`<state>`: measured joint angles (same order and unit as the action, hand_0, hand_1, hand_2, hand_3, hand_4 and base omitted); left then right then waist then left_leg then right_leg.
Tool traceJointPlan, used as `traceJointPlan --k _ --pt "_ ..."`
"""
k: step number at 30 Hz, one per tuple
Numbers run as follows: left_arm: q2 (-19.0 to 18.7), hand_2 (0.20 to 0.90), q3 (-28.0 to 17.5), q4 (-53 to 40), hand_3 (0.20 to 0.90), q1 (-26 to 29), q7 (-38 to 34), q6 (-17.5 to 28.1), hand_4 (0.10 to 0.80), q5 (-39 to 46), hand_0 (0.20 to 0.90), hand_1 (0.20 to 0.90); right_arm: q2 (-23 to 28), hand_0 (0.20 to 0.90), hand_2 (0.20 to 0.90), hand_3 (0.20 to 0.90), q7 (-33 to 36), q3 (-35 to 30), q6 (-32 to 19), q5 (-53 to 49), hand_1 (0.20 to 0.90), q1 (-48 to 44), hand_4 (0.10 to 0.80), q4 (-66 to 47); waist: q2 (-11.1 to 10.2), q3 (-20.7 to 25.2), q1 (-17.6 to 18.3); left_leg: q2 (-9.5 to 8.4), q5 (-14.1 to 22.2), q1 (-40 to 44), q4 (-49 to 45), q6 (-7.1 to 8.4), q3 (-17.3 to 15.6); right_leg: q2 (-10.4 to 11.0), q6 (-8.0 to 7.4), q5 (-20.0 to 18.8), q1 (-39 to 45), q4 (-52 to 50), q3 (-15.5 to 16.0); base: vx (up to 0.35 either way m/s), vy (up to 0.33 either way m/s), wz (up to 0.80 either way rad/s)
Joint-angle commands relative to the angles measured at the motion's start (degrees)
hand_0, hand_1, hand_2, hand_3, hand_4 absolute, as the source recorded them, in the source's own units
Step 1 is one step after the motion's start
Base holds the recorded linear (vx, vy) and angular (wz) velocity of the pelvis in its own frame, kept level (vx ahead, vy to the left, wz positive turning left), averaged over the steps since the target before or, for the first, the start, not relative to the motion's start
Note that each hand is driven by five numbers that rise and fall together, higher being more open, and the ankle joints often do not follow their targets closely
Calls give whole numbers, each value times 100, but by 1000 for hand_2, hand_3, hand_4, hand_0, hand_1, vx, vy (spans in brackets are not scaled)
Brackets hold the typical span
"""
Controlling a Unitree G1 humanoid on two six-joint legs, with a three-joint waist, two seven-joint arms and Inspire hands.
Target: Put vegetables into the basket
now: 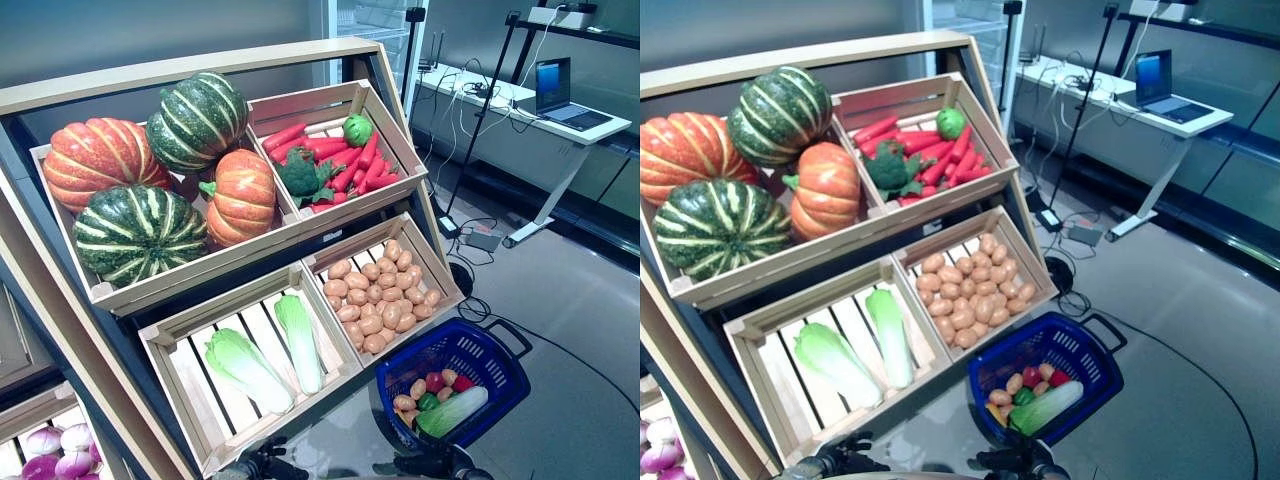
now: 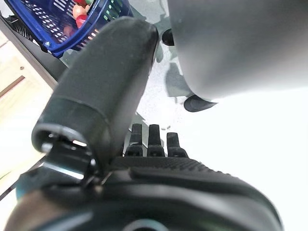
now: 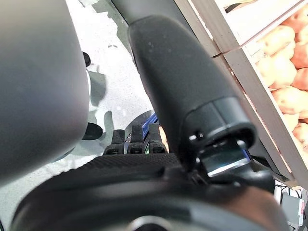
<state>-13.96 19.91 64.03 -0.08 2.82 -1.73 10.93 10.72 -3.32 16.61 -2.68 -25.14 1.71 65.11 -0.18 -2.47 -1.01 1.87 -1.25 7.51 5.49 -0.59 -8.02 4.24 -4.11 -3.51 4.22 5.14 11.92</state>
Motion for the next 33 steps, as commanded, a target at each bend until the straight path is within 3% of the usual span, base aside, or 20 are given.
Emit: traceJointPlan --k 1,12,18,22,27,33 --pt "98 900 112 156 900 450 -127 14 800 -159 900 900 -7 900 900 900 -98 65 -227 -58 900 -378 800 77 -104 -203 12 18 382 -9 -217 208 204 396 -368 213 344 -104 53 0 0 0" --pt "127 900 126 320 900 447 -258 -57 800 -235 900 900 -23 900 900 900 -79 55 -248 -92 900 -377 800 104 -88 -176 72 13 378 43 -182 205 174 378 -374 192 358 -71 -17 0 0 0" --pt "128 900 153 285 900 434 -135 227 800 -328 900 900 -49 900 900 900 -81 46 -274 -118 900 -366 800 153 -77 -179 98 23 360 36 -165 216 149 368 -373 182 330 -70 -45 0 0 0" --pt "79 900 255 -261 900 522 166 434 800 -107 900 900 -28 900 900 900 -26 78 -218 -108 900 -376 800 16 -54 -218 128 27 353 -2 -176 215 129 358 -378 171 269 -89 -95 -17 -9 -1" --pt "-91 900 530 -1022 900 597 410 551 800 -419 900 900 2 900 900 900 -2 155 -105 -142 900 -368 800 -138 -30 -275 178 36 324 -2 -145 224 107 339 -379 156 237 -90 -151 0 0 0" --pt "-590 900 848 -3160 900 805 1245 -20 800 527 900 900 103 900 900 900 125 252 42 -170 900 -327 800 -408 66 -372 205 66 269 -76 -91 237 89 324 -389 107 150 -48 -166 -44 -7 -3"
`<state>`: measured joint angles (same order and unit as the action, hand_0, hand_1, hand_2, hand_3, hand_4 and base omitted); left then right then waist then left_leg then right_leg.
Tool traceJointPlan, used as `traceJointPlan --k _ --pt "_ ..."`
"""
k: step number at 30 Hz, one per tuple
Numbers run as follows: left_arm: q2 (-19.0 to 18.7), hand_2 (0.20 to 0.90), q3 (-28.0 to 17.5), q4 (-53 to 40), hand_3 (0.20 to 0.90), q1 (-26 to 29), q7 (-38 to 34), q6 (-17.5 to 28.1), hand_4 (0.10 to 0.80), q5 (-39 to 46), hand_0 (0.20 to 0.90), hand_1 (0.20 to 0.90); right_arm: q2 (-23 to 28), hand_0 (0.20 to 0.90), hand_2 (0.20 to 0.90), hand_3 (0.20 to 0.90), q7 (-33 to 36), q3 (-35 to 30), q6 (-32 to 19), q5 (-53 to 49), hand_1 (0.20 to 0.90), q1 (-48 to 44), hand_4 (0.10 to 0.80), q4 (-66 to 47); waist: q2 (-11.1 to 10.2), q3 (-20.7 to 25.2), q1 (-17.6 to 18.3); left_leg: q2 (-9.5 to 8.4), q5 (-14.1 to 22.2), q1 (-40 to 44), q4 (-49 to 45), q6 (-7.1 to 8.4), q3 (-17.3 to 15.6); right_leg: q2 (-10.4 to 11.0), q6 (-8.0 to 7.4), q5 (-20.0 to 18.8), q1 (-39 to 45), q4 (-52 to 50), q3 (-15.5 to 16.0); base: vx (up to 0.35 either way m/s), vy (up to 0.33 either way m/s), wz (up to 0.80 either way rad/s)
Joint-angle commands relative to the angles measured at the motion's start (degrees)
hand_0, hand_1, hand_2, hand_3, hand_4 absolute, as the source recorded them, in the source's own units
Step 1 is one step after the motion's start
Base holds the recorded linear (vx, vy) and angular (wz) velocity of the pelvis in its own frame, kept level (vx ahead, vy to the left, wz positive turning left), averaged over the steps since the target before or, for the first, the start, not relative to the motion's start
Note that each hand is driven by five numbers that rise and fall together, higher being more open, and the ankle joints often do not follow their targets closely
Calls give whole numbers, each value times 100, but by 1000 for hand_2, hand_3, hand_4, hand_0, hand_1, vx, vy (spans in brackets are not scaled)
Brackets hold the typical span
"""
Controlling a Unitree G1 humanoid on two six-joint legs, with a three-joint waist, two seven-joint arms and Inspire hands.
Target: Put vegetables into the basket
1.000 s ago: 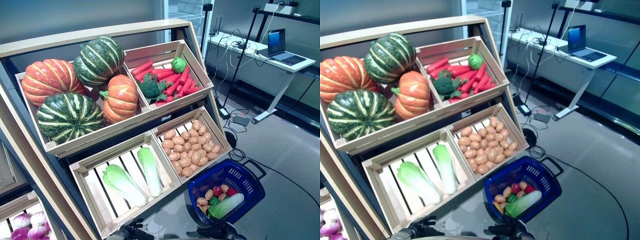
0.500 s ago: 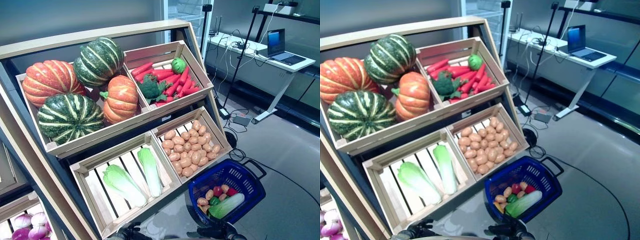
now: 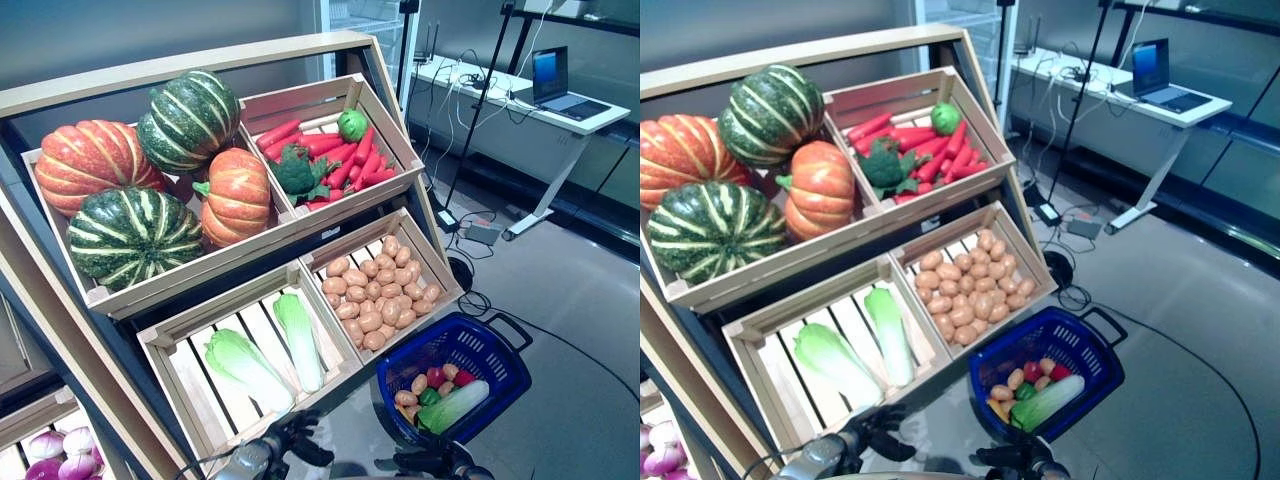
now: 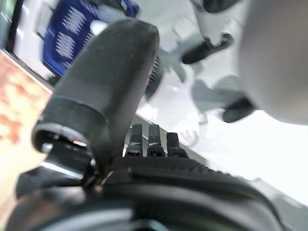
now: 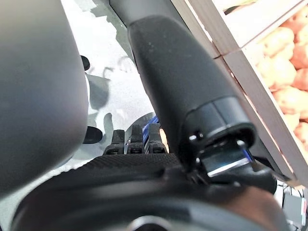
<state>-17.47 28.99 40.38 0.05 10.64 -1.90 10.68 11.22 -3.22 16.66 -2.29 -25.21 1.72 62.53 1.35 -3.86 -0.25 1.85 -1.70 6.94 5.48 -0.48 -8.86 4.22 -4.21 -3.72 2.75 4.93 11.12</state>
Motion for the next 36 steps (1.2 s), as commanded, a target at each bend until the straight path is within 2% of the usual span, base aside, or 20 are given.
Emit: traceJointPlan --k 1,4,8,9,13,19,22,25,29,31,33,34,36 --pt "-359 900 -36 -1198 900 839 502 0 800 516 900 900 71 900 900 900 138 253 29 -156 900 -312 800 -198 -69 -241 125 72 306 -40 -84 225 175 326 -374 122 280 -20 -85 -30 -11 -2" --pt "-760 900 -63 -2048 900 978 251 172 800 179 900 900 110 900 900 900 127 230 20 -64 900 -257 800 -186 -31 -242 109 88 281 -69 -50 228 190 310 -379 109 253 7 -71 0 0 0" --pt "-1002 900 -376 -2684 900 1015 100 134 800 51 900 900 105 900 900 900 55 178 -104 -29 900 -124 800 -75 -23 -213 55 104 279 -113 -48 238 220 311 -377 137 246 7 -25 14 -19 0" --pt "-1095 900 -493 -2875 900 1019 -68 290 800 -231 900 900 94 900 900 900 65 153 -141 -62 900 -71 800 -39 -17 -194 28 107 269 -132 -48 240 243 312 -380 139 242 7 -6 39 -44 4" --pt "-1583 900 -870 -3543 900 1082 -390 427 800 -994 900 900 161 900 900 900 -16 71 -335 -117 900 23 800 21 19 -246 -58 117 200 -298 -48 275 276 333 -365 117 112 7 61 -37 -17 8" --pt "-2109 900 -1062 -3741 900 1145 -701 283 800 -1761 900 900 313 900 900 900 -7 38 -407 -180 900 57 800 -33 104 -348 -82 103 129 -513 -48 304 310 344 -345 85 -103 7 90 -84 27 4" --pt "-2478 900 -1235 -3694 900 1137 -781 2 800 -2121 900 900 419 900 900 900 -128 -24 -478 -209 900 84 800 40 172 -432 -102 79 92 -641 -48 318 364 359 -344 74 -203 7 98 -51 24 9" --pt "-2679 900 -1295 -3650 900 1184 -896 -96 800 -2489 900 900 476 900 900 900 -152 -35 -544 -234 900 60 800 48 220 -539 -111 36 59 -751 -48 311 414 388 -334 63 -277 7 127 -86 23 13" --pt "-2999 900 -1351 -3765 900 1301 -1051 -272 800 -3354 900 900 628 900 900 900 -235 -110 -622 -335 900 -110 800 -27 302 -875 -171 -86 -24 -1027 -131 289 590 443 -290 82 -481 -153 247 -115 0 7" --pt "-3041 900 -1309 -3766 900 1355 -1124 -277 800 -3380 900 900 656 900 900 900 -227 -87 -640 -335 900 -159 800 -38 320 -934 -177 -104 -39 -1110 -165 286 617 455 -279 104 -559 -227 248 -116 8 18" --pt "-3204 900 -1252 -3857 900 1577 -1487 -274 800 -3535 900 900 861 900 900 900 -229 7 -685 -413 900 -459 800 -107 410 -1273 -219 -144 -83 -1407 -344 308 651 489 -230 119 -754 -348 315 -176 9 11" --pt "-3209 900 -1255 -3863 900 1587 -1522 -268 800 -3561 900 900 875 900 900 900 -220 11 -678 -435 900 -491 800 -122 414 -1299 -220 -145 -82 -1435 -364 310 651 489 -225 121 -771 -357 323 -177 -20 5" --pt "-3293 900 -1179 -3847 900 1731 -1745 -256 800 -4085 900 900 1001 900 900 900 -172 54 -741 -650 900 -768 800 -254 440 -1520 -247 -166 -103 -1690 -498 330 662 477 -178 124 -933 -402 364 -161 -33 5"
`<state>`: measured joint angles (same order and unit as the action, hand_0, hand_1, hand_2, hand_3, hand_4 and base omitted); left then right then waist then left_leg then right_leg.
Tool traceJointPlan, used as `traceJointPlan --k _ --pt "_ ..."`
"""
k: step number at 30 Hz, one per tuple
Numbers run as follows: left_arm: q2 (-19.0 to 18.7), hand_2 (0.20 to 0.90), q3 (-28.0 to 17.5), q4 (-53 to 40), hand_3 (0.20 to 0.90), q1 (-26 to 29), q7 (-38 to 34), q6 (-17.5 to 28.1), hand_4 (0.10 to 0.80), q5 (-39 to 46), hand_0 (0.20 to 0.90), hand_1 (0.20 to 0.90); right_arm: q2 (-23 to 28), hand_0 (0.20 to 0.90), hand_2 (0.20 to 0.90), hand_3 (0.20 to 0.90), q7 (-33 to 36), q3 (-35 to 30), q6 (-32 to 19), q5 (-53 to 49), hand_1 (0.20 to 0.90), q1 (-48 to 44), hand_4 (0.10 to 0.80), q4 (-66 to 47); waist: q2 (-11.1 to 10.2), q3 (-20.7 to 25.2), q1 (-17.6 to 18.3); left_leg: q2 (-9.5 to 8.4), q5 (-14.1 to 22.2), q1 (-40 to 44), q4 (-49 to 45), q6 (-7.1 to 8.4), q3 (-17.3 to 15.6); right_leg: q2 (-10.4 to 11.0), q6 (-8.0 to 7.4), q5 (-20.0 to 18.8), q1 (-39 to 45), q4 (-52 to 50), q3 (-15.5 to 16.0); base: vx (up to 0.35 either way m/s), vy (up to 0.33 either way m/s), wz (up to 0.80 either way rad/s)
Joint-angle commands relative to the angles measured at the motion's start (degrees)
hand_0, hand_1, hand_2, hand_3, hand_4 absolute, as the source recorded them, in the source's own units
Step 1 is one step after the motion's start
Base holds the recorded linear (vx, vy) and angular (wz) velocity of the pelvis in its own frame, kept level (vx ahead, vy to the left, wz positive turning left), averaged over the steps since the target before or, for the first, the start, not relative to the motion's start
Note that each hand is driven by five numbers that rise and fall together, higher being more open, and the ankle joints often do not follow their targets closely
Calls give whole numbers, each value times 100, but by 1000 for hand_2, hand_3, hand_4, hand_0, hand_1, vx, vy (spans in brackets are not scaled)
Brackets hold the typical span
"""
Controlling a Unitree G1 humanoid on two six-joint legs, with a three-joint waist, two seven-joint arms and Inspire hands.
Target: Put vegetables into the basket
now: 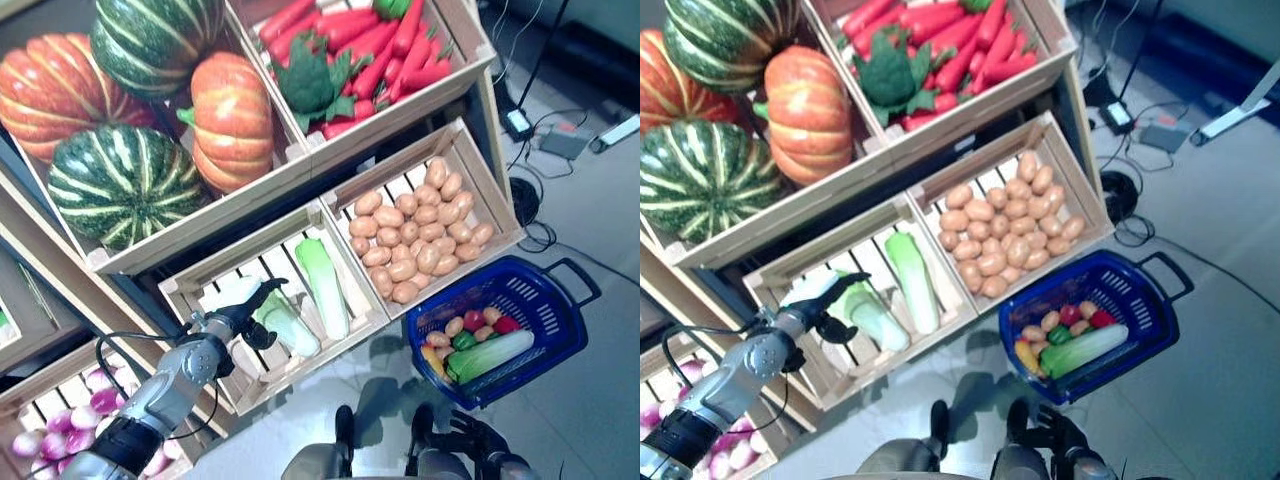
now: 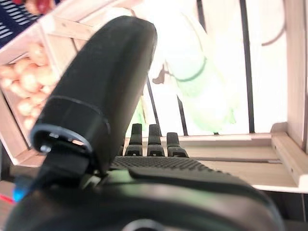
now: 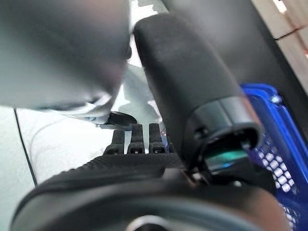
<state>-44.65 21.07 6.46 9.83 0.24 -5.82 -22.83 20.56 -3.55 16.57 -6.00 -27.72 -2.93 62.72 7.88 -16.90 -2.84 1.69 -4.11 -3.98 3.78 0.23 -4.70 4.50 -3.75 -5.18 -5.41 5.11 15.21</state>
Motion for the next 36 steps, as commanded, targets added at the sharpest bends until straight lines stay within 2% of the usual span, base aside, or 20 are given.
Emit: traceJointPlan --k 1,7,10,15,20,25,31,36 --pt "-635 900 -321 -400 900 851 -807 131 800 -832 900 900 107 900 900 900 -145 59 -409 -449 900 -404 800 -309 -206 -302 8 -156 117 -702 -375 276 272 442 -212 267 -183 -446 -47 -80 -27 7" --pt "-836 900 -112 -229 900 1197 -1468 182 800 -1029 900 900 161 900 900 900 -81 100 -480 -688 900 -748 800 -486 -260 -596 -33 -202 108 -1096 -584 260 326 448 -211 214 -498 -530 -85 -85 -48 9" --pt "-721 900 -61 -85 900 1302 -2132 373 800 -1138 900 900 142 900 900 900 -87 83 -505 -778 900 -969 800 -450 -277 -770 -59 -202 84 -1262 -651 259 296 455 -207 182 -661 -590 -101 -31 1 0" --pt "-605 900 122 -7 900 1497 -2700 386 800 -1331 900 900 158 900 900 900 -23 102 -440 -850 900 -1136 800 -497 -261 -963 -47 -215 83 -1486 -849 257 225 503 -184 225 -923 -848 -103 -37 47 -2" --pt "-494 900 412 415 900 1850 -3637 405 800 -1560 900 900 139 900 900 900 109 167 -291 -973 900 -1362 800 -584 -298 -1208 -12 -275 176 -1959 -1455 208 175 566 -133 338 -1427 -1425 -162 -43 30 0" --pt "-389 900 549 753 900 1961 -4488 482 800 -1896 900 900 117 900 900 900 160 265 -180 -994 900 -1476 800 -852 -377 -1289 50 -241 300 -2372 -1920 199 92 594 -88 417 -1851 -1798 -219 -42 25 1" --pt "-207 900 795 1205 900 1987 -4578 491 800 -1744 900 900 112 900 900 900 271 340 -181 -1102 900 -1641 800 -1026 -452 -1289 53 -208 501 -2891 -2474 136 35 580 -52 629 -2517 -2517 -369 -26 20 2" --pt "-39 900 809 1188 900 1527 -4691 285 800 -1669 900 900 165 900 900 900 364 324 -56 -1040 900 -1594 800 -1259 -471 -1289 37 -203 496 -3114 -2552 122 39 558 -58 643 -2796 -2669 -436 -17 13 -1"
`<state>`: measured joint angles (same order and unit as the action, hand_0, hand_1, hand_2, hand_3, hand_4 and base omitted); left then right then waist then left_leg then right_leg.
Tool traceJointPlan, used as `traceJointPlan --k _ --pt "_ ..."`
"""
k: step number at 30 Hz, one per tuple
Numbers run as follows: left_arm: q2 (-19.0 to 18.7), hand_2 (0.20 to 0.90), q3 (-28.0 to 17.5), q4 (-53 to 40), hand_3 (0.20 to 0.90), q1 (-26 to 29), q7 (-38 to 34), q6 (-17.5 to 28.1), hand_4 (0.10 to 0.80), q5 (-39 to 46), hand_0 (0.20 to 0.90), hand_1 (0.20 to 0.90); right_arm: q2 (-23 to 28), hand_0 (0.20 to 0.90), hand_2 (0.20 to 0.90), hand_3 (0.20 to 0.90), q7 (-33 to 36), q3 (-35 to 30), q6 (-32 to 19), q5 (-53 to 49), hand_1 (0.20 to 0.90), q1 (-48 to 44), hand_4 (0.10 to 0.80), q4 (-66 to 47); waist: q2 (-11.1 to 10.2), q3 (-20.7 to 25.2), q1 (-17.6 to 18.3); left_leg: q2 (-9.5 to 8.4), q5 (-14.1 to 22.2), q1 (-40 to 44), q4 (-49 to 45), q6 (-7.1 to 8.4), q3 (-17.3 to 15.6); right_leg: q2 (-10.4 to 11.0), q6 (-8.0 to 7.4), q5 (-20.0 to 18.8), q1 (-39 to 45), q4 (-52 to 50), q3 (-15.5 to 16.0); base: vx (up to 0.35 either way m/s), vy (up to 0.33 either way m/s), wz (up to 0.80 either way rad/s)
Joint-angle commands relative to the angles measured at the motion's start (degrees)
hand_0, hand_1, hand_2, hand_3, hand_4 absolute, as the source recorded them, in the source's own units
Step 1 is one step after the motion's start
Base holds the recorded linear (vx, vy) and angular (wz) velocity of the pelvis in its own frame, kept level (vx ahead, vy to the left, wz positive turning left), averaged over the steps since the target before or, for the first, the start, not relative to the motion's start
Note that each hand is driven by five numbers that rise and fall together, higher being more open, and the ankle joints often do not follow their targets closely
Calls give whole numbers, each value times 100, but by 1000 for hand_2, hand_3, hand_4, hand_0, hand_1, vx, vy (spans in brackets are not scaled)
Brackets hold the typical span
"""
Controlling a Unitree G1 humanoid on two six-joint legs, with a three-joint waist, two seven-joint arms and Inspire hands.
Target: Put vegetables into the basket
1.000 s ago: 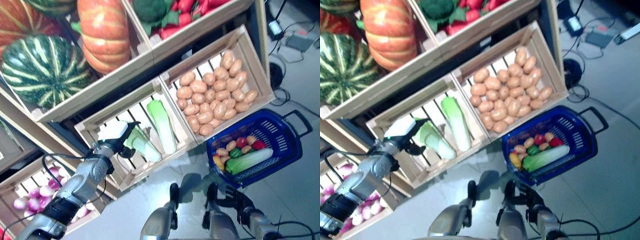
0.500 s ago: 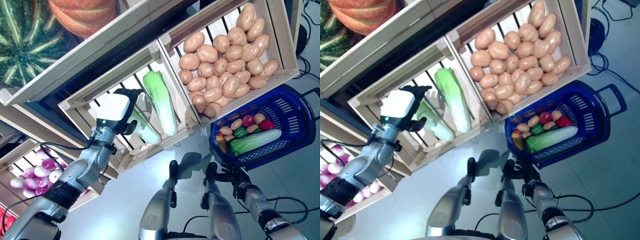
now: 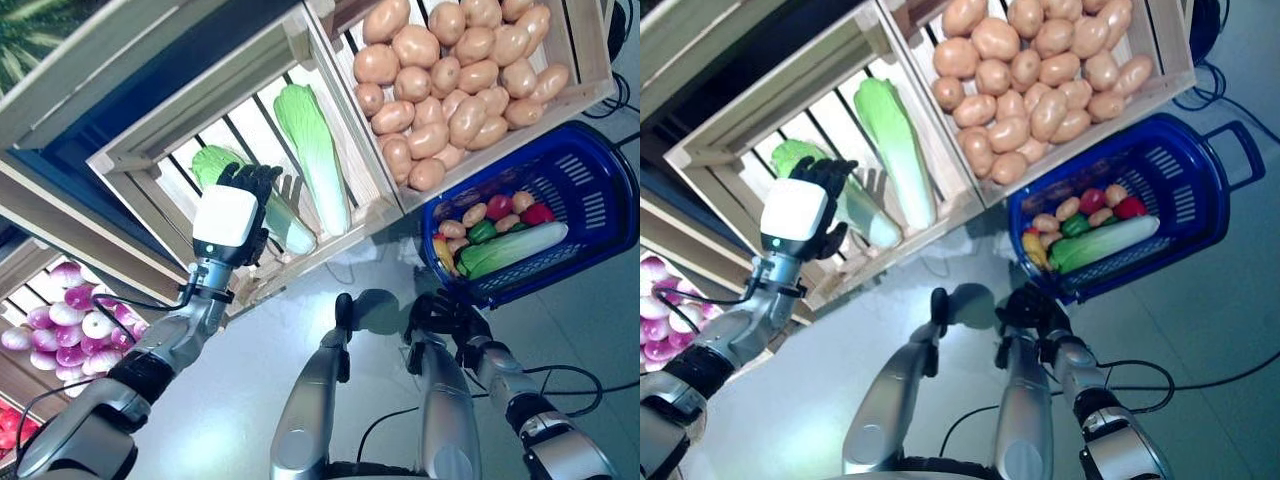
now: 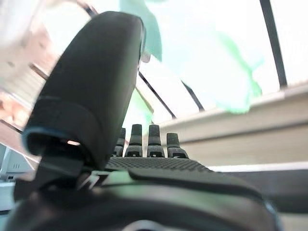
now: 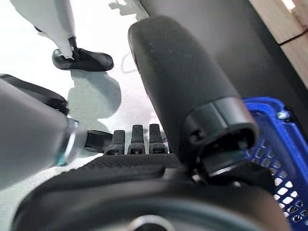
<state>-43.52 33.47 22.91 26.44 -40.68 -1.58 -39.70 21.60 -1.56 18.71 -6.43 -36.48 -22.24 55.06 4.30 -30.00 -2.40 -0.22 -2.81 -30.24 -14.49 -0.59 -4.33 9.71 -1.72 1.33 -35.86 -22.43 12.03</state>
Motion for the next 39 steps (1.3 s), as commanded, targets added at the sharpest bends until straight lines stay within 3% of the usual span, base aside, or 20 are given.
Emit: traceJointPlan --k 1,9,15,18,24,33,39 --pt "-112 900 -434 -453 900 -227 -677 -163 800 12 900 900 68 900 900 900 142 92 -32 -150 900 350 800 -469 -112 21 -13 -14 359 -515 -723 209 9 34 -270 -17 226 97 -123 -19 14 -7" --pt "4 900 -661 -790 900 -761 -1178 -421 800 123 900 900 132 900 900 900 131 52 -67 -90 900 334 800 -326 -17 21 -108 -50 242 -615 -535 289 60 50 -259 -60 184 313 -78 -5 3 -2" --pt "-22 900 -653 -985 900 -753 -1086 -555 800 -287 900 900 154 900 900 900 203 54 -45 -183 900 278 800 -394 7 21 -120 -50 180 -680 -488 338 91 48 -249 -85 145 362 -33 -6 -13 4" --pt "-152 900 -609 -999 900 -543 -1193 -810 800 -352 900 900 167 900 900 900 203 69 -38 -175 900 181 800 -380 31 21 -93 -39 170 -653 -469 353 55 67 -250 -71 155 364 -32 0 0 0" --pt "-431 900 -580 -783 900 -219 -1145 -761 800 -390 900 900 223 900 900 900 212 63 -51 -193 900 104 800 -369 40 21 -41 -20 168 -691 -515 364 17 53 -234 -54 75 280 -64 4 3 -1" --pt "-882 900 -179 -573 900 653 -391 -483 800 -625 900 900 351 900 900 900 71 -13 -11 -142 900 -74 800 -171 68 21 111 35 185 -793 -623 365 -79 45 -233 -69 -110 154 -128 2 2 0" --pt "-1052 900 188 -501 900 993 236 -422 800 -288 900 900 403 900 900 900 -19 -28 13 -140 900 -169 800 -134 38 21 160 54 190 -837 -658 362 -97 19 -237 -86 -148 143 -158 11 11 -5"
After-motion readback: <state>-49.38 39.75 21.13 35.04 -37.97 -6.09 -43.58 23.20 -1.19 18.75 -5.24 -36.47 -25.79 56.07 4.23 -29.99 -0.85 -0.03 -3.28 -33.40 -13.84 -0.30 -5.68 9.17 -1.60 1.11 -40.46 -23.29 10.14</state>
